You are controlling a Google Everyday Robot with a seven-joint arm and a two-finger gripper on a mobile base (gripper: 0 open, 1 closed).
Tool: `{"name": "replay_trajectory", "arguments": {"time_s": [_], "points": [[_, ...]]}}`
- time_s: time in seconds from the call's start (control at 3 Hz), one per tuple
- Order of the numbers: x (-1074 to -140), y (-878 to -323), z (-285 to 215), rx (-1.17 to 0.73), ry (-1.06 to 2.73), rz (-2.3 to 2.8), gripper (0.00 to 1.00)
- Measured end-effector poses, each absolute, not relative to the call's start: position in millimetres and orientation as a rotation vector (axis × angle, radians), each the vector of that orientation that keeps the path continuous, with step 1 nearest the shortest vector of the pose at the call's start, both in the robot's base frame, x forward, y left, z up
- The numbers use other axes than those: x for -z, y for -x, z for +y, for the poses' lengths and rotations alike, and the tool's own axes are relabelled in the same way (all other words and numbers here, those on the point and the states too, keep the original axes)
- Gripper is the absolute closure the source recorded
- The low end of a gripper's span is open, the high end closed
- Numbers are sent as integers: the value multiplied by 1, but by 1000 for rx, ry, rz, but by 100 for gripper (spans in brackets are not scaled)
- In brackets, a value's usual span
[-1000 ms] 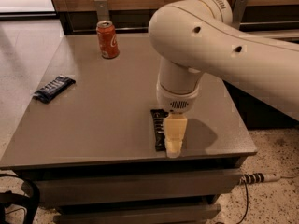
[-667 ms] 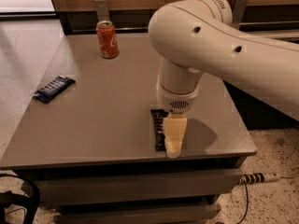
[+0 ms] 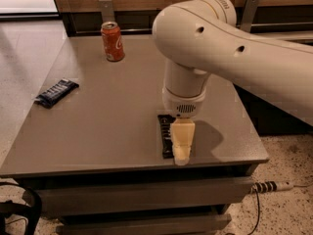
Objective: Move rxbar chocolate near coke can
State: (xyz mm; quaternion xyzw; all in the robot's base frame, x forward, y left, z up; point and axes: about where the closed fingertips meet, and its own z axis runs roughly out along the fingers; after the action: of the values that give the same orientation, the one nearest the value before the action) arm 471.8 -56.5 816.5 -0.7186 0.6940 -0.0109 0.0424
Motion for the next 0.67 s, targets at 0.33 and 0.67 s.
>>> {"name": "replay_trajectory", "arguments": {"time_s": [0.33, 0.67], "points": [[-810, -474, -57, 6, 2204, 2130, 0], [-804, -477, -58, -16, 2188, 2127, 0]]}}
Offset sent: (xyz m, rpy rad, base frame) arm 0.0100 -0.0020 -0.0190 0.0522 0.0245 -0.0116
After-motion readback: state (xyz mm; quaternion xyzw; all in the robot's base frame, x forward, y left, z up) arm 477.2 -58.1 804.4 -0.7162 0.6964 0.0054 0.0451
